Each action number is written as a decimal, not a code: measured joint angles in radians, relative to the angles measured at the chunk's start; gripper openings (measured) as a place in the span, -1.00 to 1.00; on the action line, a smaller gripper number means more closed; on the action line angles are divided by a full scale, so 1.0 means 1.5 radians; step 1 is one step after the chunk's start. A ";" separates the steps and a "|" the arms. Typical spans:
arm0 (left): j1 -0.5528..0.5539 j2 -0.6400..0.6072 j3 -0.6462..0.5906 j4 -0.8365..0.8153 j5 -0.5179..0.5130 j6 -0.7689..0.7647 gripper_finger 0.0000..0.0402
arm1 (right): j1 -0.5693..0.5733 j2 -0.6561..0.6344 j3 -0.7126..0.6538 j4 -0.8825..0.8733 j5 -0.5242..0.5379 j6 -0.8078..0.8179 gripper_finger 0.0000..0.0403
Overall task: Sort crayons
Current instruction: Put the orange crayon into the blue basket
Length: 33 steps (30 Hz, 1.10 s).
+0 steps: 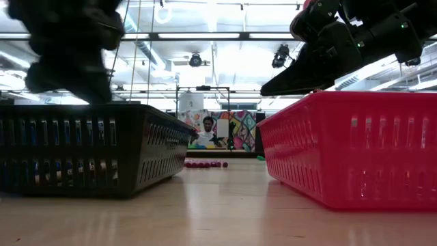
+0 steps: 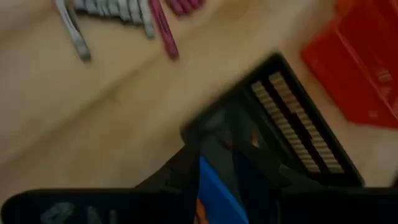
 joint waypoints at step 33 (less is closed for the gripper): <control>0.366 0.150 -0.001 0.111 0.051 0.377 -0.47 | 0.000 0.000 0.000 -0.013 0.005 -0.006 -0.29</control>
